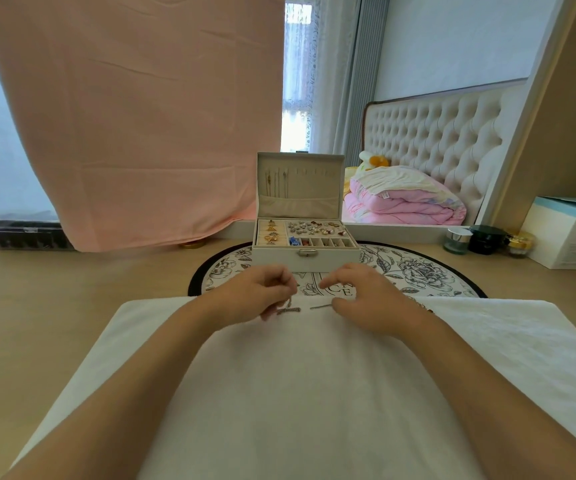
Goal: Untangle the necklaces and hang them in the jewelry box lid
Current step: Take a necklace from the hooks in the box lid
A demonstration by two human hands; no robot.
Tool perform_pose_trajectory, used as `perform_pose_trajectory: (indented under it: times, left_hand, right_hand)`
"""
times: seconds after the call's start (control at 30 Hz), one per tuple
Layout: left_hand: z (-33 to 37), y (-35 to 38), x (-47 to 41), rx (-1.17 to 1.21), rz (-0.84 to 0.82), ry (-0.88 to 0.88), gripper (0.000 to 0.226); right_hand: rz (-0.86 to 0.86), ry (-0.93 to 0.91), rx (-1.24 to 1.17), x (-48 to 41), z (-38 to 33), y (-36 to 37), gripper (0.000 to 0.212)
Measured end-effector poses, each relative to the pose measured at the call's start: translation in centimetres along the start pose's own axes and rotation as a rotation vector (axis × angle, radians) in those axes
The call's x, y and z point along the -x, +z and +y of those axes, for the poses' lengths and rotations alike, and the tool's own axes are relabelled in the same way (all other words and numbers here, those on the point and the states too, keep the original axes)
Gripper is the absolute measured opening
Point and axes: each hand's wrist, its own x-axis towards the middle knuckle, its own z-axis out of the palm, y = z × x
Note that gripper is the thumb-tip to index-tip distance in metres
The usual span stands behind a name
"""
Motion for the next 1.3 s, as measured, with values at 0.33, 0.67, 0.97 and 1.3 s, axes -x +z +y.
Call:
perform_pose_trajectory:
  times: [0.33, 0.67, 0.97, 1.3]
  left_hand:
    - [2.9, -1.6, -1.8, 0.167, 0.140, 0.198, 0.011]
    - [4.6, -7.0, -5.2, -0.124, 0.007, 0.112, 0.030]
    - [6.8, -10.3, -11.7, 0.457, 0.089, 0.147, 0.028]
    - [7.2, -13.9, -22.1, 0.334, 0.443, 0.098, 0.020]
  right_hand:
    - [-0.200, -0.007, -0.914, -2.2, -3.6, -1.1, 0.020]
    - [-0.235, 0.098, -0.845, -6.3, -2.8, -5.1, 0.027]
    - [0.101, -0.015, -0.623, -13.9, -3.0, -9.6, 0.015]
    - [0.211, 0.139, -0.665, -25.4, -1.9, -10.4, 0.015]
